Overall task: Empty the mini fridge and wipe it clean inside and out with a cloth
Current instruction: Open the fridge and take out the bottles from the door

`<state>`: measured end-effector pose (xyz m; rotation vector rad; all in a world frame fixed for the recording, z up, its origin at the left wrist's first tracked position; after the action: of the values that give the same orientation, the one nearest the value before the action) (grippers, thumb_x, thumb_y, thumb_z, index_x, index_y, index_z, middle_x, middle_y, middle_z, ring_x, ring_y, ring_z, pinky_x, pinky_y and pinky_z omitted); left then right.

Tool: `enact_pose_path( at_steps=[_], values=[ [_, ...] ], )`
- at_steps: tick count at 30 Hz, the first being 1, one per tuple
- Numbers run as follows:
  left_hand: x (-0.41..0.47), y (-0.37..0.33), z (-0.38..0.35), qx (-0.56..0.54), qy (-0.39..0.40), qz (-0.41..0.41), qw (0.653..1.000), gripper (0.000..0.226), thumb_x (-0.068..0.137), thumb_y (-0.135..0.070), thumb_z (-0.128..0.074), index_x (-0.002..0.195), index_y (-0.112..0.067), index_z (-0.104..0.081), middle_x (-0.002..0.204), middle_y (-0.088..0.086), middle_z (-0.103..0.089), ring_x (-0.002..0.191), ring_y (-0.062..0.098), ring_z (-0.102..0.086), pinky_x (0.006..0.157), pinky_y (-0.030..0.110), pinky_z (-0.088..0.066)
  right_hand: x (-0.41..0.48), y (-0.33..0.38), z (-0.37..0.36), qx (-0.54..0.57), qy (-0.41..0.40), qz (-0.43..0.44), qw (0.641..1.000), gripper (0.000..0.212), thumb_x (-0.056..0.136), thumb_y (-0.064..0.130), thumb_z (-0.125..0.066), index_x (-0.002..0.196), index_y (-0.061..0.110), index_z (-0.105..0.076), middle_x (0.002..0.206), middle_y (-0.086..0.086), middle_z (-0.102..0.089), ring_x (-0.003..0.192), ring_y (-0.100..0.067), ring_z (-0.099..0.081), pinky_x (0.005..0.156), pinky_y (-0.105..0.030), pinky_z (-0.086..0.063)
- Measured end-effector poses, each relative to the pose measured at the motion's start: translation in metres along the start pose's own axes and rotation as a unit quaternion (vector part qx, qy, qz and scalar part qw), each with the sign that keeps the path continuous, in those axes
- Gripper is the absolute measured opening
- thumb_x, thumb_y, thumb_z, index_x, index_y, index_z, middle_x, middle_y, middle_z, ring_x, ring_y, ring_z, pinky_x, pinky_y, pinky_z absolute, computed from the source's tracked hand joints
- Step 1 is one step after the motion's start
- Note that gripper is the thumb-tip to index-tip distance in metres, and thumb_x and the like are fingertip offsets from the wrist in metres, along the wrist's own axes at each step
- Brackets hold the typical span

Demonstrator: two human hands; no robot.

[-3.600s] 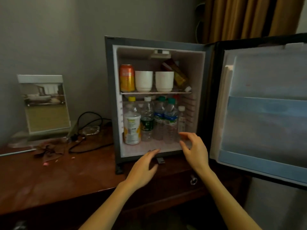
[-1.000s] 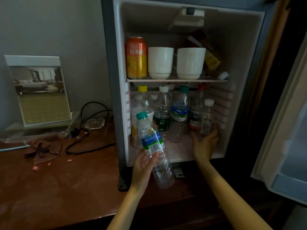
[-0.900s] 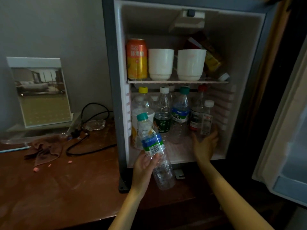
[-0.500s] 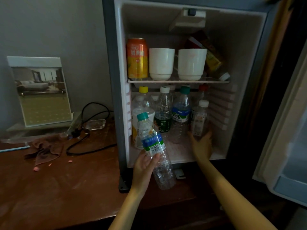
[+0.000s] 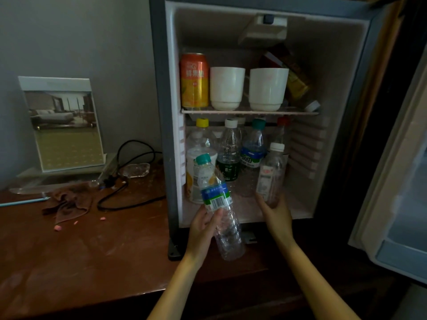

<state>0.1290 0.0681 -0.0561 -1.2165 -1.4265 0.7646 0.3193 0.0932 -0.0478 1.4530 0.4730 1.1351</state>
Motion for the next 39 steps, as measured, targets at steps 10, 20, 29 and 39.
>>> enact_pose_path(
  at_steps=[10,20,29,39],
  values=[
    [-0.001,-0.004,-0.001,-0.003,0.01,0.033,0.999,0.034,0.089,-0.041,-0.055,0.118,-0.022,-0.059,0.106,-0.002,-0.072,0.096,0.013,-0.069,0.071,0.022,-0.054,-0.067,0.011,-0.008,0.227,0.085,-0.012,0.97,0.061,0.061,0.057,-0.068,0.115,0.027,-0.06,0.103,0.0,-0.073,0.097,-0.014,-0.069,0.081,-0.03,-0.055],
    [-0.021,-0.006,-0.007,0.047,0.06,0.02,0.997,0.046,0.091,-0.015,-0.062,0.133,-0.017,-0.043,0.119,-0.002,-0.064,0.105,0.004,-0.064,0.079,0.017,-0.05,-0.072,0.008,-0.005,0.212,0.137,-0.002,0.967,0.075,0.063,0.064,-0.074,0.123,0.023,-0.057,0.113,-0.002,-0.07,0.104,-0.023,-0.067,0.089,-0.04,-0.055],
    [-0.042,-0.007,-0.006,0.068,0.054,0.055,0.995,0.058,0.09,-0.013,-0.064,0.132,-0.04,-0.034,0.114,-0.019,-0.061,0.103,-0.006,-0.061,0.08,0.018,-0.052,-0.072,0.011,0.0,0.178,0.198,-0.025,0.964,0.079,0.065,0.064,-0.071,0.127,0.018,-0.056,0.11,-0.007,-0.071,0.101,-0.025,-0.068,0.096,-0.05,-0.05],
    [-0.072,-0.02,0.0,0.069,-0.011,0.074,0.995,0.067,0.088,-0.017,-0.067,0.144,-0.03,-0.032,0.126,-0.006,-0.058,0.103,-0.002,-0.062,0.072,0.011,-0.051,-0.074,0.01,-0.004,0.17,0.27,-0.015,0.948,0.072,0.065,0.065,-0.071,0.125,0.027,-0.057,0.114,-0.006,-0.07,0.107,-0.023,-0.066,0.097,-0.047,-0.05]
  ],
)
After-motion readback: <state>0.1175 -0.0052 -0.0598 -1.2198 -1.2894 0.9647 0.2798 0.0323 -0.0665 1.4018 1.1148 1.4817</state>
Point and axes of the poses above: each hand's wrist, its own x-axis towards the middle knuckle, its own z-axis out of the back of the hand, y = z × x, the point moved 1 cm from there along x, towards the middle knuckle
